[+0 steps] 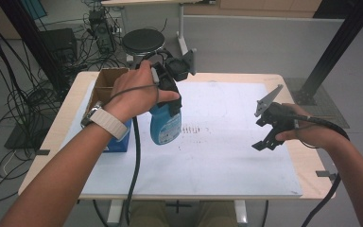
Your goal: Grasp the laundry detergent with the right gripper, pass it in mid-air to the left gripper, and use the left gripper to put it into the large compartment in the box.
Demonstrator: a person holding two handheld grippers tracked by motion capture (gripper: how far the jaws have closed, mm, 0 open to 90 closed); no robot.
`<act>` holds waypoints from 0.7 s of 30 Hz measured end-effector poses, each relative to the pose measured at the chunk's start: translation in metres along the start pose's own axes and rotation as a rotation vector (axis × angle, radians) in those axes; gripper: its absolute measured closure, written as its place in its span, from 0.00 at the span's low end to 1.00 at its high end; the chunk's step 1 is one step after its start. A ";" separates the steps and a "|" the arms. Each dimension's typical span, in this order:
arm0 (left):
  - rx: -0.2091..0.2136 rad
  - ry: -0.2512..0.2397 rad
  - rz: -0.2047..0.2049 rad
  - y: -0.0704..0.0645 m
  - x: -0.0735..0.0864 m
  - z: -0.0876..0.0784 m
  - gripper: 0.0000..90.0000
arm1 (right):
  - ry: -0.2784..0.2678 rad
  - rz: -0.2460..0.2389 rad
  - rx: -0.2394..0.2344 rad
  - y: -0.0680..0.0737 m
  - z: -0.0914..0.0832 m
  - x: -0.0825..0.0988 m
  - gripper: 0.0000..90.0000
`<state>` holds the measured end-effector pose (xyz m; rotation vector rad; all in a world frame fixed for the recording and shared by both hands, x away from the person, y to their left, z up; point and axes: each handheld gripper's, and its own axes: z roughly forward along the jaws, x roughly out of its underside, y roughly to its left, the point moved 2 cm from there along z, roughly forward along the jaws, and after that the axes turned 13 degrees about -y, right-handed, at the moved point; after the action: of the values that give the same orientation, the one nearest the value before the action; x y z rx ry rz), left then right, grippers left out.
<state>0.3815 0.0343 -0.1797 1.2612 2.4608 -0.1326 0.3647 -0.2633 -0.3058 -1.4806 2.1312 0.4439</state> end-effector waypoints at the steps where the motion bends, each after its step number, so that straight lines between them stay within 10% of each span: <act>1: -0.007 0.001 -0.015 0.002 -0.001 -0.003 0.41 | 0.002 0.000 -0.001 0.000 0.000 0.001 0.11; 21: -0.140 0.011 -0.264 0.047 -0.002 -0.058 0.41 | 0.025 0.012 -0.010 -0.006 -0.005 0.015 0.12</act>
<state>0.4034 0.0749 -0.1217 0.8792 2.5858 -0.0206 0.3654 -0.2798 -0.3107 -1.4875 2.1608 0.4436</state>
